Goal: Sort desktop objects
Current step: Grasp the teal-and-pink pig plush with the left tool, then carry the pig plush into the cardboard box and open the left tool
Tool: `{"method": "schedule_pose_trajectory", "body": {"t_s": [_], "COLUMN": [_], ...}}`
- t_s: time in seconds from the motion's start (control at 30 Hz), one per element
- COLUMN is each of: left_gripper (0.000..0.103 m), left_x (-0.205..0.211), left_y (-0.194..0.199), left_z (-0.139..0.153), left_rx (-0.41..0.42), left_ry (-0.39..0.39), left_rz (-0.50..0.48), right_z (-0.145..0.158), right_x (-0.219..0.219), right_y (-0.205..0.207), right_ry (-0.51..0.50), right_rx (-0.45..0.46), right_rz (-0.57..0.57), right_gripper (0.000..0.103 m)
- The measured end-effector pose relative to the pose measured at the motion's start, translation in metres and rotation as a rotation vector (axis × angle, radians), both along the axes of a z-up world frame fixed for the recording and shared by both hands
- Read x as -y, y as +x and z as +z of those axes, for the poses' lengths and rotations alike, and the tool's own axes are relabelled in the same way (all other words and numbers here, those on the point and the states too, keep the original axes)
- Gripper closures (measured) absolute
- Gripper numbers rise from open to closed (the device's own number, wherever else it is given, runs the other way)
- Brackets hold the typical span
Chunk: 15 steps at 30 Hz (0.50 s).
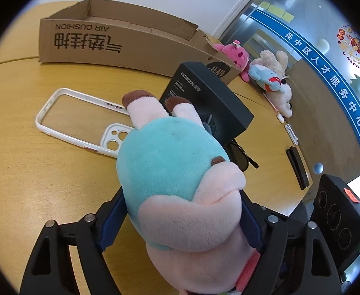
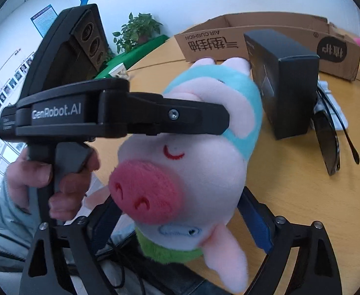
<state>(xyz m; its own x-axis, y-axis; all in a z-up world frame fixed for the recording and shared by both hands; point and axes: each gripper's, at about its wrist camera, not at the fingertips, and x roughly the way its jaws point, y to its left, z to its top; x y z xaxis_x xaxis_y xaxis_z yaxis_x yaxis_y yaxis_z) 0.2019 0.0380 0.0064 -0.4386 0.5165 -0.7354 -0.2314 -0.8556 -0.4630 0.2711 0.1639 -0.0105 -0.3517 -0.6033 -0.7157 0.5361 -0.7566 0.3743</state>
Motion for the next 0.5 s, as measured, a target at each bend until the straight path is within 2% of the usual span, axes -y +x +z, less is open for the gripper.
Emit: {"method": "schedule_pose_trajectory", "body": {"t_s": [0.13, 0.27, 0.4, 0.5], "left_gripper": [0.027, 0.027, 0.027, 0.027], "left_x": [0.009, 0.011, 0.015, 0.013], "left_y": [0.006, 0.009, -0.003, -0.023], "left_z": [0.013, 0.053, 0.119, 0.167], "left_rx": [-0.030, -0.139, -0.318, -0.448], "left_ry": [0.021, 0.011, 0.017, -0.014], "left_rz": [0.017, 0.031, 0.042, 0.038], "right_z": [0.009, 0.035, 0.098, 0.140], "right_x": [0.002, 0.009, 0.013, 0.016], "right_y": [0.004, 0.007, 0.001, -0.016], "right_ry": [-0.038, -0.037, -0.030, -0.049], "right_rx": [-0.019, -0.093, -0.267, -0.367], "right_rz": [0.015, 0.035, 0.048, 0.047], "right_gripper": [0.026, 0.027, 0.027, 0.027]}}
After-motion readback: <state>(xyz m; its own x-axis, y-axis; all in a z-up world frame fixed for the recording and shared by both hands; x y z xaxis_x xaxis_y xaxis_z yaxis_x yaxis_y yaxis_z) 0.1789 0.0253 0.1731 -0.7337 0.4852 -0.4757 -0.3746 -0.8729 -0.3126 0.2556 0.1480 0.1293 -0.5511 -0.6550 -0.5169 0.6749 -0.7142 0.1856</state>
